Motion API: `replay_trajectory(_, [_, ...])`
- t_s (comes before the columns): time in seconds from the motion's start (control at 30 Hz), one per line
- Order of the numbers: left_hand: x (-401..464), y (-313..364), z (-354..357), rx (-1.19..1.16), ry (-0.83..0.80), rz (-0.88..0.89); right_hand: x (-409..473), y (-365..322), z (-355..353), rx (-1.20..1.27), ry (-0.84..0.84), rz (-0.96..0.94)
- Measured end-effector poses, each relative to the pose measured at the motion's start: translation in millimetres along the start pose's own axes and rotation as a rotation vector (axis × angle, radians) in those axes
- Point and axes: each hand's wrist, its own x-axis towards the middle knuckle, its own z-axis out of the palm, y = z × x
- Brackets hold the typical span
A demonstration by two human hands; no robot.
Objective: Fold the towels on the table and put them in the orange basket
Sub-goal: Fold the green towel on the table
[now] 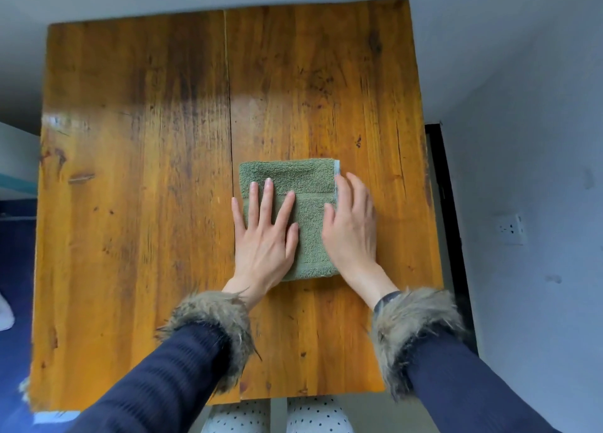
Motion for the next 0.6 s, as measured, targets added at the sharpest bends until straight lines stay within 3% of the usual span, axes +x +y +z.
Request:
replay_trajectory(0.13, [20.2,-9.7,-7.3,-0.057,0.074,0.033,9.8,-5.5,11.3,-0.085,-0.042,-0.262])
replay_trajectory(0.27, [33.8,-16.2,-4.9,-0.042,0.049,0.045,22.8,11.2,23.7,-0.174,-0.123,-0.273])
replay_trajectory(0.6, [34.0,-16.4,11.1,-0.061,0.107,0.042,26.1,24.4,38.2,-0.106,-0.069,-0.308])
